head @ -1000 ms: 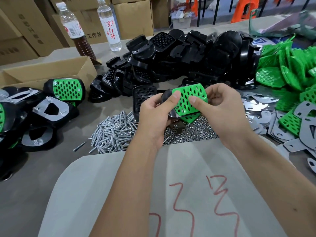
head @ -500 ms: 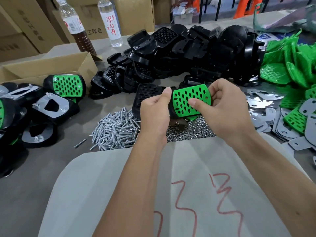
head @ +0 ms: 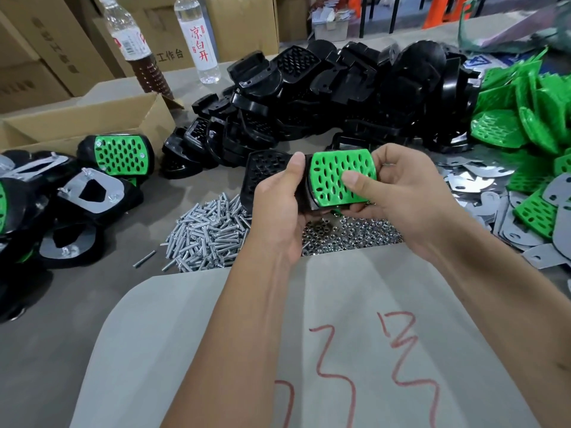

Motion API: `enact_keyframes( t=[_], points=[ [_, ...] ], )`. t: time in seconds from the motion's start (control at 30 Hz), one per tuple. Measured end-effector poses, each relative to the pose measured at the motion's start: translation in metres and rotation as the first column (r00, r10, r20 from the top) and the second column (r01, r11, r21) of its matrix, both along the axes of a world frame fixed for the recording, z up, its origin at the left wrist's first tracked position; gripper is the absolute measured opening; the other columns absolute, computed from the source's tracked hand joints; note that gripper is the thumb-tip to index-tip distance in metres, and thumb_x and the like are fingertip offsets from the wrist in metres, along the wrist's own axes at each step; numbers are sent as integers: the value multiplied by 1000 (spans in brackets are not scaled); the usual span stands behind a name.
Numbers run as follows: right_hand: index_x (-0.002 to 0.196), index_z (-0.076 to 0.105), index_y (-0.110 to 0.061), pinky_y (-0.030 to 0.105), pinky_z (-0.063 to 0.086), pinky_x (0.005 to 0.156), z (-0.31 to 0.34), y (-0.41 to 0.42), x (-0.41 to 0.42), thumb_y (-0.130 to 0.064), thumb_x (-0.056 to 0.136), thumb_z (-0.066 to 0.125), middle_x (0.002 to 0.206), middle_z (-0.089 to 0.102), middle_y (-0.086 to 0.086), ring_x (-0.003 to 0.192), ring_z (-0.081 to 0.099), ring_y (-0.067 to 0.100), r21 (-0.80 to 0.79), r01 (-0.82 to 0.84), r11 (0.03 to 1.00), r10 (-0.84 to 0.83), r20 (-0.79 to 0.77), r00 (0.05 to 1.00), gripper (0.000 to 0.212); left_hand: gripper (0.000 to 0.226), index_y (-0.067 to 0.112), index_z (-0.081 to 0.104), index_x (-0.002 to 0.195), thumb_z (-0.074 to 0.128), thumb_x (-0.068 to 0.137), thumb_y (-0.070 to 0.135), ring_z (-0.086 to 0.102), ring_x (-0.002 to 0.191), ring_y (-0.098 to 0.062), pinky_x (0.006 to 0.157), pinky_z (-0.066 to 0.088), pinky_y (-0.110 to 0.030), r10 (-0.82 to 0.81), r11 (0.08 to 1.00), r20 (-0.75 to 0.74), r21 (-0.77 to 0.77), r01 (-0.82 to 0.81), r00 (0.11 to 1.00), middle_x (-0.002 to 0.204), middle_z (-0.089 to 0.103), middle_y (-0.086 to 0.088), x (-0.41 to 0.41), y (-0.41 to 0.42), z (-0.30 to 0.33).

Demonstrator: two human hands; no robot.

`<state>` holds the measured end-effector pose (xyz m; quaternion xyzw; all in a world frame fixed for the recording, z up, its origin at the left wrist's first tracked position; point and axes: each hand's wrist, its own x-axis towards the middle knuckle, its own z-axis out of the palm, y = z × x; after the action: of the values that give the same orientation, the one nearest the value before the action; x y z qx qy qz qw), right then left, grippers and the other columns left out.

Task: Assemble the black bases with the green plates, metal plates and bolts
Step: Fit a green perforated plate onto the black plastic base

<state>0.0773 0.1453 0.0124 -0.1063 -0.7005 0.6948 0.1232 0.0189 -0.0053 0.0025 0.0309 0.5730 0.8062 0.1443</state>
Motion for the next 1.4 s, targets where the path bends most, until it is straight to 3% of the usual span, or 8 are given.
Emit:
enact_keyframes(
  t=[0.2,0.37,0.63,0.83,1.03,1.13,1.3,1.4],
  points=[
    [89,50,-10,28,60,52,-3,3,0,-12,91,81,86,77,9,65,76,19,286,132,949,-120,-57,991,31,33,10,78,86,61,105,30,77,82,-32,76,65,-53,39,987,-59,-152,-48,997,93,78,-22,2,4,-1],
    [99,49,-1,35,62,53,-6,-2,-4,-12,93,78,89,76,7,64,76,15,223,152,963,-153,-13,988,32,39,13,76,71,63,104,27,73,96,-47,86,58,-67,147,974,-63,-166,-156,987,96,75,-27,8,8,0],
    [100,51,-2,35,61,52,1,-9,-12,-10,93,78,92,71,18,50,65,13,25,100,995,-102,76,992,29,36,8,73,77,61,105,27,71,69,-18,66,61,-33,197,979,-21,-49,-197,980,77,75,-8,4,6,-2],
    [95,56,-7,33,60,48,-2,-5,-7,-14,94,78,83,76,7,51,68,15,218,84,972,-90,17,996,23,39,7,71,78,59,106,31,64,77,-27,73,55,-43,170,977,-67,-118,-177,983,83,69,-15,3,10,-5],
    [92,54,-10,37,61,48,-6,-24,-18,-12,92,78,89,75,9,55,72,14,167,116,979,-114,-21,993,24,40,9,69,76,59,106,34,67,75,-30,79,58,-58,264,963,61,32,-266,963,80,70,-14,5,7,-1],
    [87,53,-13,37,61,49,-6,-28,-21,-11,93,78,91,74,14,52,70,13,104,81,991,-83,15,996,26,38,10,67,79,58,106,36,67,69,-21,69,58,-41,256,965,50,43,-258,965,74,70,-6,6,5,0],
    [88,57,-13,38,61,52,-8,-14,-17,-12,92,80,79,72,18,49,60,12,46,9,999,-10,20,1000,23,8,9,74,87,76,90,1,71,87,-30,90,60,-56,140,990,-84,-11,-142,986,89,75,-12,7,3,-7],
    [89,59,-13,35,58,51,-10,-12,-16,-17,87,86,80,69,20,53,61,14,26,5,1000,-4,-22,1000,27,14,8,76,83,74,87,-6,74,79,-28,76,64,-50,116,991,-24,68,-114,993,84,76,-13,4,1,-6]
  ],
)
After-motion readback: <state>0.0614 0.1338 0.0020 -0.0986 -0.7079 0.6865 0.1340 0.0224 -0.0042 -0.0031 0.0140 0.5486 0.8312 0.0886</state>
